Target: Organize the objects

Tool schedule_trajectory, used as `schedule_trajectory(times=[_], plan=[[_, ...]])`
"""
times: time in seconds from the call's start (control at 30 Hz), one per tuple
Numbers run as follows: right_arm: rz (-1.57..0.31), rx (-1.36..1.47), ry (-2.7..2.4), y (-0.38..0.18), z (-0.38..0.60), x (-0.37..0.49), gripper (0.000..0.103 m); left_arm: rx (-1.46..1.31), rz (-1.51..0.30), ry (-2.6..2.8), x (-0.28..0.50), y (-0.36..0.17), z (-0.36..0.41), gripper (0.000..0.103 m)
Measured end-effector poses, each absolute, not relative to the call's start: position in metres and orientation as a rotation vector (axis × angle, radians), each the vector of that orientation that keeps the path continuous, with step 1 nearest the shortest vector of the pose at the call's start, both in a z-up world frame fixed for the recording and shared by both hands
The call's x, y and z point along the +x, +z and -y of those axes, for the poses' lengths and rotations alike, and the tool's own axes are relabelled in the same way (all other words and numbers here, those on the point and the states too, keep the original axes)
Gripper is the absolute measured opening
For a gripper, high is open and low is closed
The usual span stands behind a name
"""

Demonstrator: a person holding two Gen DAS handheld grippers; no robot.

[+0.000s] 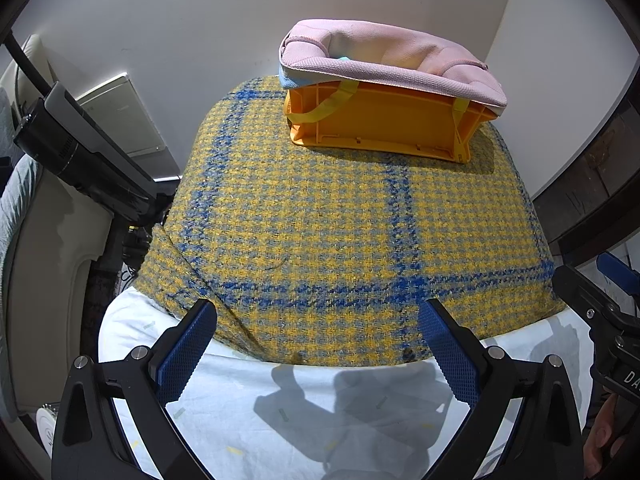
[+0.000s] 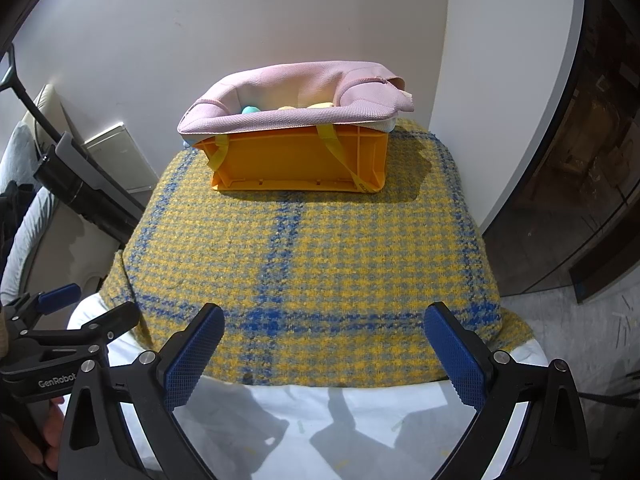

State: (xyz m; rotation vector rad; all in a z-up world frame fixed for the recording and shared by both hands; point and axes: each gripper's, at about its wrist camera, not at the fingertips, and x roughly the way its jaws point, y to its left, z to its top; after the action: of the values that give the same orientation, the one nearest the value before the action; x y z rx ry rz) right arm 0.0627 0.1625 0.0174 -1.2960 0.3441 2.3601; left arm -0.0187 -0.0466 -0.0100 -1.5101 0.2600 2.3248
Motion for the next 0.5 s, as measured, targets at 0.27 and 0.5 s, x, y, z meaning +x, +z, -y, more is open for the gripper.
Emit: schedule_trajectory(times=[0.27, 0.5], plan=[[-0.344, -1.294, 2.360, 0.0175, -0.1626, 0.0626, 0.100, -1.504, -0.266, 2.331, -0.0166, -0.0065, 0.0455, 0.103], [-0.345, -1.292, 2.361, 0.0175, -0.1631, 0.0630, 0.100, -1.498, -0.278, 2.330, -0.0173, -0.0054, 0.0460, 0.103]])
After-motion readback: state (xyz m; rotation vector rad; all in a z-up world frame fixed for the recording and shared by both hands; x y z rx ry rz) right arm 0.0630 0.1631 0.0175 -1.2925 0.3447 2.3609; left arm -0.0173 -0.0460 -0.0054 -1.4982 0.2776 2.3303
